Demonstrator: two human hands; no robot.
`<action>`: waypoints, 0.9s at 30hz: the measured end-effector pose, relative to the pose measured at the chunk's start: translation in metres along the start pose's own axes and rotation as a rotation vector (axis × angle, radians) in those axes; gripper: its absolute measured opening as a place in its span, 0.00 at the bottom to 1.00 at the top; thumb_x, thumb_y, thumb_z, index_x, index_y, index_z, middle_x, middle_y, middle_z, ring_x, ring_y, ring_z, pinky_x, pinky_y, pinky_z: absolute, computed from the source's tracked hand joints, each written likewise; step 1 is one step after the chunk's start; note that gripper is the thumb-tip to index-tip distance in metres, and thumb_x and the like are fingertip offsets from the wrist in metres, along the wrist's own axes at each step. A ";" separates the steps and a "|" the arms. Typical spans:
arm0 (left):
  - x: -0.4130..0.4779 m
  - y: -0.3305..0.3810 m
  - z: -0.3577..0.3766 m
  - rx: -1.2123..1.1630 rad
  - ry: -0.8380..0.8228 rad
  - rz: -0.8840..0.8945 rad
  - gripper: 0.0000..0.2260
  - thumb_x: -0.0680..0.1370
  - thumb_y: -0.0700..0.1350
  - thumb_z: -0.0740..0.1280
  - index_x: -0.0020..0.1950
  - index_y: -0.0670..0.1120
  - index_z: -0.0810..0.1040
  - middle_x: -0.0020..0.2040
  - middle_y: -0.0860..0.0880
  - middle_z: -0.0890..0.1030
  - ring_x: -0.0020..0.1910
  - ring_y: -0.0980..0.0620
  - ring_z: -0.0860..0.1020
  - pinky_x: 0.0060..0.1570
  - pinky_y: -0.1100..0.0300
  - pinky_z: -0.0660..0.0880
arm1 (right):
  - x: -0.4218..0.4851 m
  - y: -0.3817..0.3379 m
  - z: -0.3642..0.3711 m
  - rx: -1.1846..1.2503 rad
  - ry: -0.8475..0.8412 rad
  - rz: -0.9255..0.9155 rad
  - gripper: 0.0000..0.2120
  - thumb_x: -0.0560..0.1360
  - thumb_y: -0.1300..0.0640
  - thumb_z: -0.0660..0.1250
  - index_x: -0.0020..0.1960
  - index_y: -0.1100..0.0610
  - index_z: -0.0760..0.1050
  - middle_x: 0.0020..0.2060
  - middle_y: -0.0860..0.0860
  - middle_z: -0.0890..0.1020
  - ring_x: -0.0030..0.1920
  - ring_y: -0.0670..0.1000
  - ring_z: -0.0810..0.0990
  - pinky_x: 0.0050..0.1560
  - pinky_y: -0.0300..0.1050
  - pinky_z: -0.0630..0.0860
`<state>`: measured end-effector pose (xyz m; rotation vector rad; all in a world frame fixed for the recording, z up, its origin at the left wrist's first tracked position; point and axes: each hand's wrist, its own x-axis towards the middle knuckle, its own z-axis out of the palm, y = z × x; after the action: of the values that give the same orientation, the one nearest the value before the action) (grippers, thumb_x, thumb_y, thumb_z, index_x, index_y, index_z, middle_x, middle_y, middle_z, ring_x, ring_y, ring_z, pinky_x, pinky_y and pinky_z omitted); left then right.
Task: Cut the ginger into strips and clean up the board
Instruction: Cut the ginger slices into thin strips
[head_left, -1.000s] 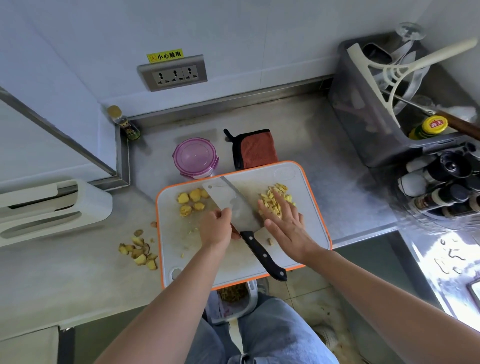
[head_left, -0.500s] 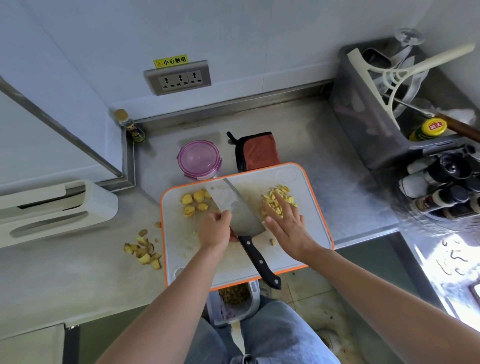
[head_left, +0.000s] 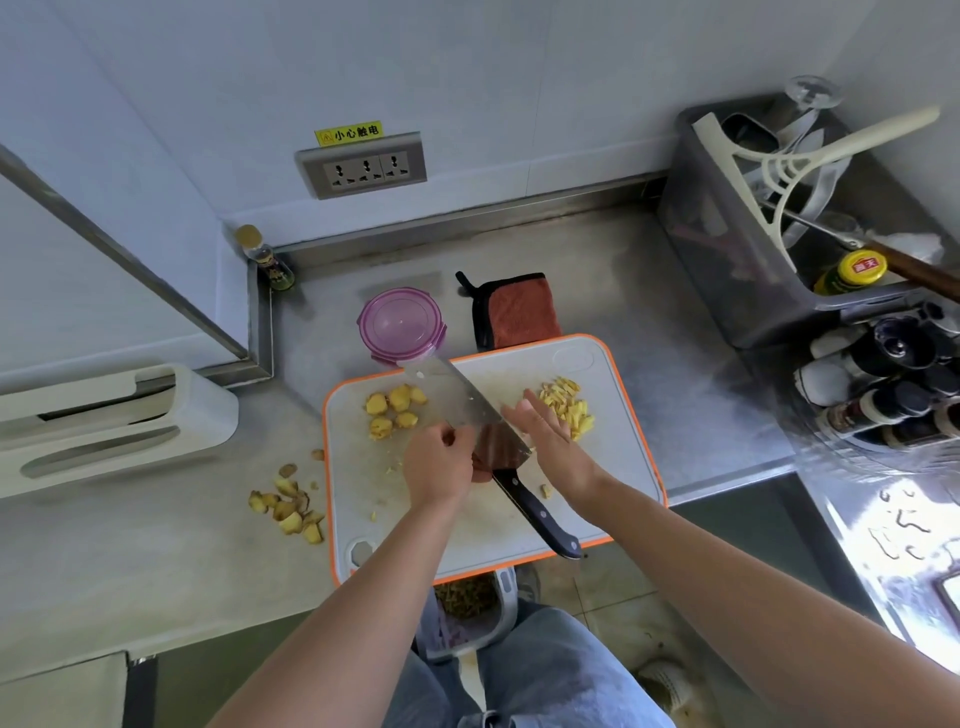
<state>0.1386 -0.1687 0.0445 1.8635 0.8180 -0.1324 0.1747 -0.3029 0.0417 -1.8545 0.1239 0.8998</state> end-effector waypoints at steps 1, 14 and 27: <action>0.000 0.002 0.000 0.000 0.018 0.010 0.15 0.78 0.45 0.63 0.35 0.37 0.73 0.33 0.39 0.81 0.30 0.43 0.82 0.35 0.44 0.78 | 0.000 0.000 0.000 -0.033 0.024 0.005 0.40 0.70 0.25 0.48 0.77 0.42 0.51 0.77 0.43 0.48 0.77 0.49 0.40 0.74 0.58 0.43; -0.001 0.010 0.014 -0.149 0.001 -0.163 0.14 0.75 0.48 0.66 0.35 0.39 0.77 0.29 0.44 0.80 0.28 0.46 0.79 0.31 0.55 0.78 | -0.015 0.007 -0.009 -0.781 -0.008 -0.168 0.34 0.74 0.51 0.68 0.75 0.46 0.57 0.54 0.55 0.77 0.51 0.57 0.77 0.47 0.46 0.74; 0.017 -0.020 -0.017 -0.110 0.147 -0.186 0.14 0.79 0.45 0.60 0.36 0.44 0.77 0.28 0.47 0.77 0.26 0.46 0.75 0.40 0.46 0.80 | -0.021 0.034 -0.106 -0.598 -0.315 0.010 0.20 0.75 0.48 0.68 0.27 0.53 0.71 0.22 0.49 0.73 0.22 0.46 0.66 0.26 0.35 0.64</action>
<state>0.1351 -0.1414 0.0292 1.7067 1.0798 -0.0659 0.1997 -0.4129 0.0500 -2.2164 -0.3686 1.3237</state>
